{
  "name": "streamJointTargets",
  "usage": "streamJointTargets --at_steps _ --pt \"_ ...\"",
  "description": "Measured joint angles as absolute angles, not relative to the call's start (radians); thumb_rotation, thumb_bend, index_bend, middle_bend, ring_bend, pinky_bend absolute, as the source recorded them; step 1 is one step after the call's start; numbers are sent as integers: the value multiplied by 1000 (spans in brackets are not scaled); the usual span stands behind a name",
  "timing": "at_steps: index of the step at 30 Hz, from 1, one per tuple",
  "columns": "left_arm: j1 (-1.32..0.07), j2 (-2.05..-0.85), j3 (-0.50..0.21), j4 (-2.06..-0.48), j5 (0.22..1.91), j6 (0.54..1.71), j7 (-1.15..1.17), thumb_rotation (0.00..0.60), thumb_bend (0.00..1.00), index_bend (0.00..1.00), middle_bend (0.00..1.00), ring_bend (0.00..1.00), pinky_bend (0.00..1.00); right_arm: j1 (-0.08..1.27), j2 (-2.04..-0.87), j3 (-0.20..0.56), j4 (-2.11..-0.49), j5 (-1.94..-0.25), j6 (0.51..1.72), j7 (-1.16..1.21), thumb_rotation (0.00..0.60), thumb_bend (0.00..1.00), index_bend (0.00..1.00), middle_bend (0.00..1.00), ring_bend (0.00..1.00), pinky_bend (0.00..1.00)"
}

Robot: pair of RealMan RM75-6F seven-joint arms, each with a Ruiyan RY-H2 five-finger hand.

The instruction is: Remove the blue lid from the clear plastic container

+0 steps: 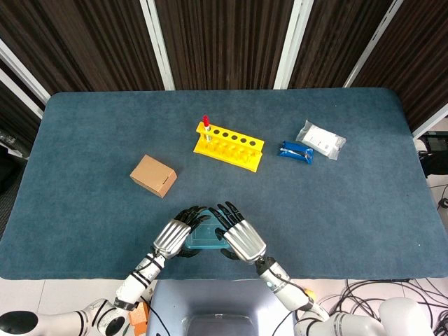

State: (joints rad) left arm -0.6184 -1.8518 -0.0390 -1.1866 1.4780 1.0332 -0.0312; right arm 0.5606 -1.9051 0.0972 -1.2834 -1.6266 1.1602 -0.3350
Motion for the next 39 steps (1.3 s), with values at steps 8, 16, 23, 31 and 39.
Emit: streamJointTargets --at_steps 8,16,23,31,39 --pt "-619 -1850 -37 -1187 1476 1027 -27 600 311 513 263 142 202 566 -1896 100 -1294 -1606 1158 -358 600 147 575 66 0 30" --pt "-620 -1851 -37 -1182 1478 1027 -25 600 325 506 263 142 204 572 -1879 102 -1321 -1595 1160 -384 600 146 574 66 0 30" --pt "-623 -1851 -35 -1175 1478 1021 -25 600 330 509 263 142 205 577 -1866 109 -1346 -1586 1166 -410 600 147 572 66 0 30" --pt "-624 -1850 -33 -1175 1474 1013 -13 600 331 537 272 143 205 581 -1852 113 -1372 -1573 1170 -432 600 147 570 66 0 30" --pt "-625 -1852 -30 -1177 1479 1014 -6 600 330 550 284 143 206 587 -1846 120 -1375 -1558 1168 -436 600 147 565 66 0 30"
